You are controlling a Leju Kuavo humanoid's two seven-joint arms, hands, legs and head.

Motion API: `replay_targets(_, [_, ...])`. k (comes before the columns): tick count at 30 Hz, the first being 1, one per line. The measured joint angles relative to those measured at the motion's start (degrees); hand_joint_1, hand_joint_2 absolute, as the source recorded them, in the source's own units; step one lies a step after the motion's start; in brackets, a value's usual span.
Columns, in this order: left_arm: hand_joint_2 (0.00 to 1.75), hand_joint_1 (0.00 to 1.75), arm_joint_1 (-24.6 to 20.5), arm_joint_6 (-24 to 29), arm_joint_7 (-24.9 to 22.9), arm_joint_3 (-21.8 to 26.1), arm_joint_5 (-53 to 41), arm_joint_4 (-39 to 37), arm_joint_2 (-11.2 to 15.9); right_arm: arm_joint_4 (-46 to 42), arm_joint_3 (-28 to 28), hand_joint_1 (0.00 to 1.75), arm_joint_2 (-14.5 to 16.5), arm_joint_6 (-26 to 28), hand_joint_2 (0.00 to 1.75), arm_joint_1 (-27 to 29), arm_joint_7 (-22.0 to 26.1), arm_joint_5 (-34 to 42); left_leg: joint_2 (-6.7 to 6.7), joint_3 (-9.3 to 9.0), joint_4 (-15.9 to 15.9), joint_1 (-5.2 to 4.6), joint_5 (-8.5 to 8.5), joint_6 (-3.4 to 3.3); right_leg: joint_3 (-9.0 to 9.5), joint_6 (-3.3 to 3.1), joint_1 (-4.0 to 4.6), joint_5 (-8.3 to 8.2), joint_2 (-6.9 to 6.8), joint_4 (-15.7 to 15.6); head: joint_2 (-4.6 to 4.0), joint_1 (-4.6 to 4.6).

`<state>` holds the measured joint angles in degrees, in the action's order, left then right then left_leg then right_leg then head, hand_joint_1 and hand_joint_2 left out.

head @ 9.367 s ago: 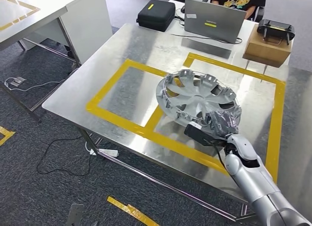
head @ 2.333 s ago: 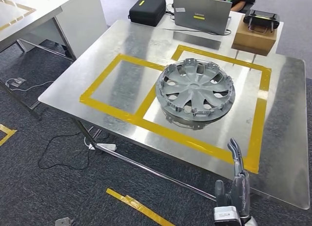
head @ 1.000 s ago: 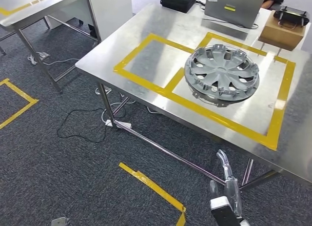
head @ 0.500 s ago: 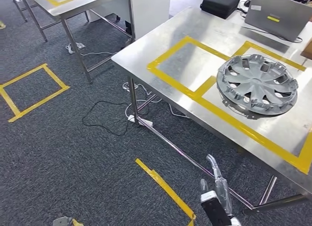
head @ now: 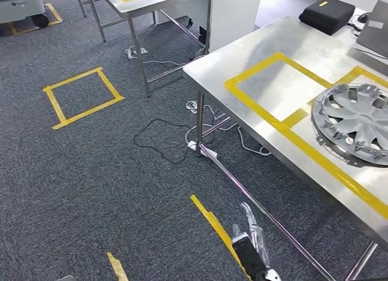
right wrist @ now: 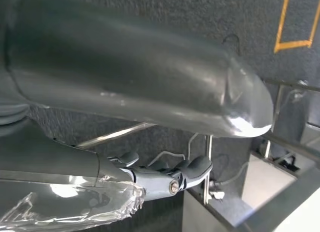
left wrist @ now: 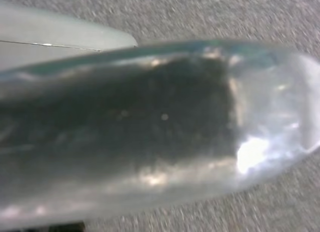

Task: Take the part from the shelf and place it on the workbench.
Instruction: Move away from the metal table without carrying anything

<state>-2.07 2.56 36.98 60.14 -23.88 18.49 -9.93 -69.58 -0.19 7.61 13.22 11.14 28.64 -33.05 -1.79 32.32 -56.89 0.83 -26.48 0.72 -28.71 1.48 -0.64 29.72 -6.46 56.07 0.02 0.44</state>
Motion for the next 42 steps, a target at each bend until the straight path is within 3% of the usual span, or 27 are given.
replay_targets(2, [0.0, 0.0, 0.1, 0.4, 0.0, 0.0, -0.3, 0.0, 0.1, 2.0, -0.2, 0.0, 0.2, -0.2, 0.0, -1.0, -0.3, 1.1, 1.04, 0.29, 0.2, 0.07, 0.43, -0.86, -1.33, 0.41, -0.3, 2.26, 2.55, 2.7, 0.0, 0.09])
replay_targets(4, [0.0, 0.0, 0.0, 0.7, 0.0, 0.1, -0.9, 0.0, 0.2, 5.0, -1.2, 0.0, 0.3, -0.8, 0.0, -1.9, -0.2, 2.7, 2.25, 0.75, 0.3, -0.07, 0.77, -1.47, -4.71, 0.35, -0.37, 6.37, 5.51, 10.1, 0.0, 0.22])
replay_targets(5, [0.0, 0.0, -0.1, 0.8, 0.0, 0.1, -1.3, 0.0, 0.2, 7.0, -2.0, 0.0, 0.3, -1.1, 0.0, -2.4, 0.1, 3.5, 2.99, 1.01, 0.2, -0.24, 0.93, -1.68, -6.58, 0.23, -0.32, 7.96, 6.04, 14.0, 0.0, 0.23])
replay_targets(6, [0.0, 0.0, 0.0, 0.9, 0.0, 0.1, -1.7, 0.0, 0.2, 9.3, -3.2, 0.0, 0.3, -1.4, 0.0, -3.1, 0.5, 4.4, 3.76, 1.2, 0.2, -0.43, 1.06, -1.83, -7.86, 0.05, -0.23, 8.57, 6.25, 16.6, 0.0, 0.23])
replay_targets(7, [0.0, 0.0, 0.0, 1.0, 0.0, 0.1, -2.2, -0.1, 0.3, 11.9, -4.5, 0.0, 0.2, -1.6, 0.0, -3.9, 1.1, 5.2, 4.54, 1.32, 0.2, -0.61, 1.18, -1.92, -8.2, -0.23, -0.11, 8.05, 6.39, 17.1, 0.0, 0.23])
replay_targets(9, [0.0, 0.0, 0.0, 1.1, 0.0, 0.1, -3.4, -0.1, 0.3, 17.8, -7.8, 0.0, 0.2, -1.9, 0.0, -6.0, 2.6, 6.3, 6.17, 1.31, 0.2, -0.89, 1.36, -1.93, -5.51, -1.1, 0.27, 3.94, 7.28, 11.3, 0.0, 0.22])
replay_targets(11, [0.0, 0.0, -0.1, 1.2, 0.0, 0.1, -4.7, -0.2, 0.1, 24.1, -11.5, 0.0, 0.0, -1.9, 0.0, -8.2, 3.9, 6.7, 7.61, 1.42, 0.1, -0.95, 1.59, -1.69, -1.99, -2.08, 0.45, 0.58, 10.29, 3.6, 0.0, 0.11])
replay_targets(13, [0.0, 0.0, -0.3, 1.5, 0.0, 0.1, -5.8, -0.3, -0.1, 30.0, -14.7, 0.0, -0.4, -1.5, 0.0, -9.7, 4.5, 7.0, 8.96, 2.02, 0.0, -0.66, 2.0, -1.07, -0.55, -2.44, 0.57, 0.19, 12.11, 0.7, 0.0, 0.1])
replay_targets(15, [0.0, 0.0, -0.2, 1.8, 0.0, 0.1, -6.8, -0.3, -0.2, 34.9, -17.6, 0.0, -0.7, -1.6, 0.0, -10.6, 4.8, 7.6, 10.01, 2.6, 0.1, -0.37, 2.39, -0.31, -0.09, -2.39, 0.55, -0.08, 10.95, 0.0, 0.0, 0.18])
replay_targets(17, [0.0, 0.0, -0.1, 2.2, 0.0, 0.0, -7.6, -0.3, -0.3, 38.9, -20.0, 0.0, -1.0, -2.3, 0.0, -11.2, 4.9, 8.4, 7.7, 3.62, -1.8, -0.5, 1.0, 0.21, 0.24, -2.48, 0.33, -0.67, 9.3, -0.8, 0.0, -0.01])
replay_targets(19, [0.0, 0.0, -0.3, 2.5, 0.0, -0.3, -8.2, -0.3, -0.5, 42.4, -22.5, 0.0, -1.5, -3.2, 0.0, -11.4, 4.8, 9.4, 3.92, 6.51, -8.1, -0.54, -2.76, 0.71, 0.44, -2.62, 0.35, -0.85, 7.23, -1.1, 0.0, -0.24])
replay_targets(21, [0.0, 0.0, -0.5, 2.7, 0.0, -0.8, -8.7, -0.3, -0.7, 45.3, -24.8, 0.0, -1.9, -3.7, 0.0, -11.3, 4.5, 10.2, 2.46, 9.49, -14.8, -0.25, -5.61, 1.26, 0.43, -2.69, 0.45, -0.71, 4.99, -1.1, 0.0, -0.3])
replay_targets(22, [0.0, 0.0, -0.4, 2.8, 0.0, -1.0, -8.8, -0.3, -0.8, 46.4, -25.7, 0.0, -2.2, -3.8, 0.0, -11.3, 4.5, 10.4, 2.18, 9.75, -15.9, -0.09, -5.61, 1.47, 0.44, -2.65, 0.48, -0.63, 4.0, -1.1, 0.0, -0.31])
replay_targets(23, [0.0, 0.0, -0.3, 2.8, 0.0, -1.1, -8.8, -0.3, -0.9, 47.2, -26.4, 0.0, -2.3, -3.8, 0.0, -11.3, 4.4, 10.4, 1.94, 8.81, -14.7, 0.06, -4.56, 1.6, 0.47, -2.56, 0.48, -0.55, 3.15, -1.1, 0.0, -0.31])
replay_targets(25, [0.0, 0.0, -0.2, 2.9, 0.0, -1.2, -9.0, -0.3, -0.9, 48.5, -27.4, 0.0, -2.5, -3.9, 0.0, -11.6, 4.4, 10.5, 0.33, 4.17, -7.0, 0.19, -1.19, 1.66, 0.72, -2.17, 0.48, -0.3, 1.74, -1.0, 0.0, -0.32])
replay_targets(27, [0.0, 0.0, -0.4, 3.0, 0.0, -1.3, -9.0, -0.3, -1.1, 49.5, -28.0, 0.0, -2.6, -4.0, 0.0, -11.9, 4.4, 10.5, -1.36, 0.57, -0.9, -0.13, 0.48, 1.03, 0.89, -1.57, 0.71, 0.07, 0.6, -0.9, 0.0, -0.28])
replay_targets(28, [0.0, 0.0, -0.4, 3.0, 0.0, -1.4, -9.0, -0.3, -1.1, 49.8, -28.3, 0.0, -2.6, -4.0, 0.0, -12.1, 4.4, 10.5, -1.62, 0.05, 0.1, -0.34, 0.45, 0.59, 1.01, -1.29, 0.82, 0.21, 0.14, -0.8, 0.0, -0.24])
replay_targets(30, [0.0, 0.0, -0.3, 3.0, 0.0, -1.5, -9.1, -0.3, -1.2, 50.4, -28.7, 0.0, -2.8, -4.0, 0.0, -12.4, 4.5, 10.5, -0.61, 0.16, 0.3, -0.63, 0.53, -0.36, 1.29, -0.72, 0.77, 0.37, -0.62, -0.8, 0.0, -0.18])
replay_targets(31, [0.0, 0.0, -0.3, 3.0, 0.0, -1.5, -9.0, -0.3, -1.2, 50.6, -28.8, 0.0, -2.8, -4.0, 0.0, -12.6, 4.5, 10.5, -0.1, 0.21, 0.5, -0.63, 0.67, -0.74, 1.17, -0.41, 0.62, 0.71, -0.11, -0.6, 0.0, -0.16])
replay_targets(33, [0.0, 0.0, -0.2, 3.1, 0.0, -1.5, -9.0, -0.3, -1.3, 51.0, -29.1, 0.0, -2.9, -4.1, 0.0, -12.8, 4.5, 10.5, 1.0, 0.29, 0.8, -0.5, 0.99, -1.5, -0.36, 0.06, 0.33, 3.04, 2.85, 2.6, 0.0, -0.05])
replay_targets(35, [0.0, 0.0, -0.4, 3.1, 0.0, -1.5, -9.0, -0.3, -1.4, 51.4, -29.5, 0.0, -2.9, -4.1, 0.0, -12.8, 4.5, 10.5, 2.22, 0.47, 0.8, -0.56, 1.14, -1.96, -4.1, 0.13, 0.22, 6.97, 5.78, 10.4, 0.0, 0.08])
replay_targets(36, [0.0, 0.0, -0.4, 3.1, 0.0, -1.5, -9.0, -0.3, -1.4, 51.7, -29.6, 0.0, -2.9, -4.1, 0.0, -12.7, 4.5, 10.5, 3.0, 0.55, 0.7, -0.66, 1.18, -2.08, -6.08, 0.1, 0.22, 8.31, 6.19, 14.3, 0.0, 0.09])
replay_targets(37, [0.0, 0.0, -0.4, 3.1, 0.0, -1.5, -9.1, -0.3, -1.4, 51.9, -29.7, 0.0, -3.0, -4.1, 0.0, -12.6, 4.4, 10.5, 3.8, 0.58, 0.7, -0.76, 1.22, -2.14, -7.44, 0.02, 0.22, 8.65, 6.34, 16.7, 0.0, 0.09])
replay_targets(38, [0.0, 0.0, -0.3, 3.1, 0.0, -1.5, -9.1, -0.3, -1.4, 52.0, -29.7, 0.0, -3.0, -4.1, 0.0, -12.6, 4.4, 10.5, 4.65, 0.57, 0.7, -0.84, 1.24, -2.15, -7.72, -0.11, 0.22, 7.69, 6.44, 16.7, 0.0, 0.08])
replay_targets(40, [0.0, 0.0, -0.3, 3.1, 0.0, -1.5, -9.0, -0.3, -1.5, 52.2, -29.8, 0.0, -3.0, -4.1, 0.0, -12.6, 4.4, 10.5, 6.35, 0.47, 0.7, -0.9, 1.29, -2.1, -5.26, -0.53, 0.19, 3.09, 7.63, 10.4, 0.0, 0.08])
replay_targets(42, [0.0, 0.0, -0.4, 3.1, 0.0, -1.6, -9.0, -0.3, -1.5, 52.3, -29.8, 0.0, -3.2, -4.1, 0.0, -12.7, 4.4, 10.5, 7.85, 0.61, 0.5, -0.97, 1.39, -1.83, -2.25, -0.97, -0.06, -0.25, 11.18, 3.3, 0.0, 0.03])
